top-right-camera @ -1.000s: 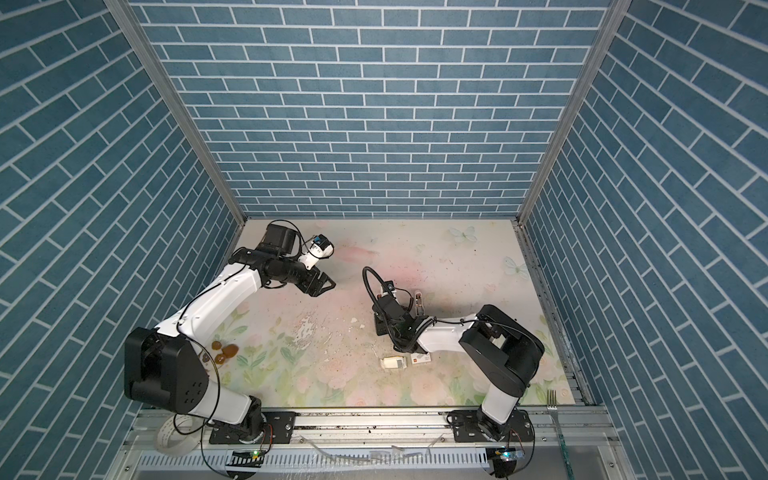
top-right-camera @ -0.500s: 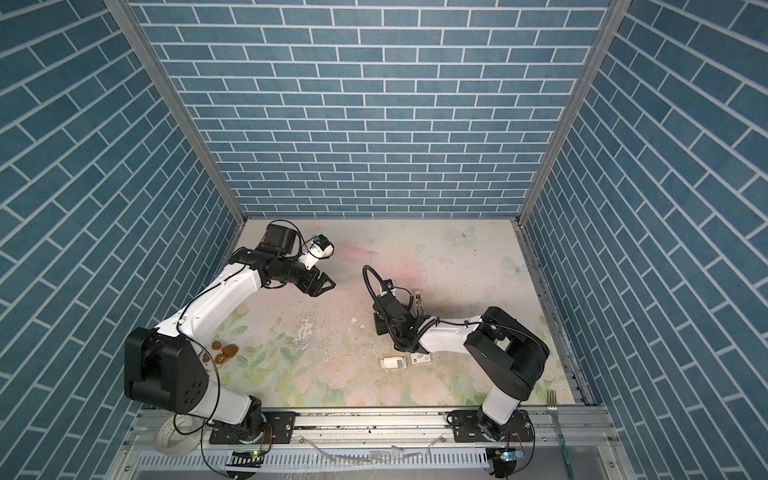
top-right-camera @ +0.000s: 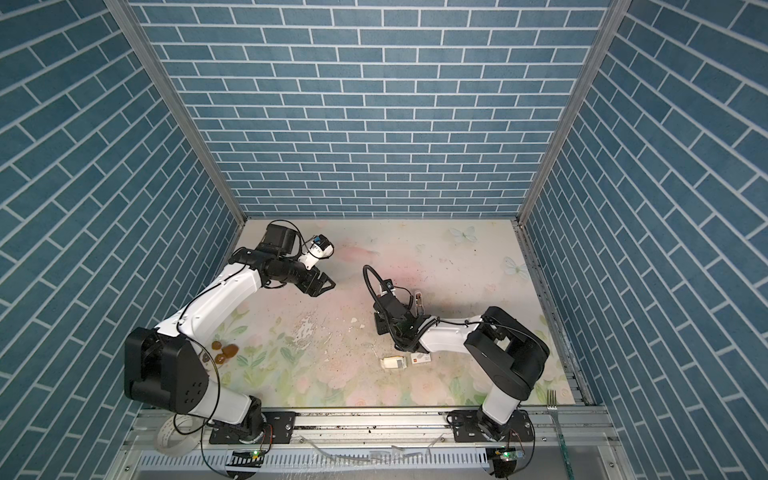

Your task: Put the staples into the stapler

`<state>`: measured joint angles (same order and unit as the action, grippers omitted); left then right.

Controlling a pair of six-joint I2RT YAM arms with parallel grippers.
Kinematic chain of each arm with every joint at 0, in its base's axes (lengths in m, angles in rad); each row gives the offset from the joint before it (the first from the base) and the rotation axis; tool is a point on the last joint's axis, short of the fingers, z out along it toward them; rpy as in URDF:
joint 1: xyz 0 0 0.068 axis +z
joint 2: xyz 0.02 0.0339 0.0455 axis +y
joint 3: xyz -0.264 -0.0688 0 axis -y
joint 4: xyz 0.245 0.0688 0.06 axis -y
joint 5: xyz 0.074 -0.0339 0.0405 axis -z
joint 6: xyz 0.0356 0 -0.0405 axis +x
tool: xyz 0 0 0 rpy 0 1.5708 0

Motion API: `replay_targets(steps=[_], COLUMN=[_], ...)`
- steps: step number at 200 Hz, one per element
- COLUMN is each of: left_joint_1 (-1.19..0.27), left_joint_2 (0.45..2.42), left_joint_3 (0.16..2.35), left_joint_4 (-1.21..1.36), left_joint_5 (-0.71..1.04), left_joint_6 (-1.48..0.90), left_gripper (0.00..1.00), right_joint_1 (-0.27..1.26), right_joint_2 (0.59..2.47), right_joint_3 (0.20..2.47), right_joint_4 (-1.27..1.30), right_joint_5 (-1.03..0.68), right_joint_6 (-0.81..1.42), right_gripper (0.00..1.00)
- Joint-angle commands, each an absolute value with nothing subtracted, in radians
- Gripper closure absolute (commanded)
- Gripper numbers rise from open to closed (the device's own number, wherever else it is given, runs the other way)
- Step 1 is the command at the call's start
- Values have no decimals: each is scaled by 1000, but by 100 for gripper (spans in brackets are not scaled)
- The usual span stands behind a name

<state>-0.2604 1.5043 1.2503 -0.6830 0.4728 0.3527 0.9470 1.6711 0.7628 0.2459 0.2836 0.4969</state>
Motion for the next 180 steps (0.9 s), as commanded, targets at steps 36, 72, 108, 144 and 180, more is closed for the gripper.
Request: replay_targets(steps=[36, 72, 108, 144, 180], left_joint_1=[-252, -252, -252, -252, -252], left_joint_2=[1520, 1520, 1522, 1525, 1525], left_joint_3=[1243, 1243, 1241, 1241, 1240], left_joint_4=[-688, -688, -688, -689, -687], left_joint_5=[478, 479, 479, 479, 479], left_joint_6=[365, 364, 364, 364, 366], left_gripper=[20, 20, 20, 20, 20], right_joint_1=[941, 941, 942, 942, 942], right_joint_2=[1698, 1707, 1712, 1716, 1720], right_joint_3=[781, 782, 778, 778, 775], right_joint_4=[231, 233, 241, 244, 244], right_joint_5=[283, 282, 279, 275, 273], right_joint_6=[476, 477, 481, 482, 488], right_gripper=[89, 89, 89, 89, 89])
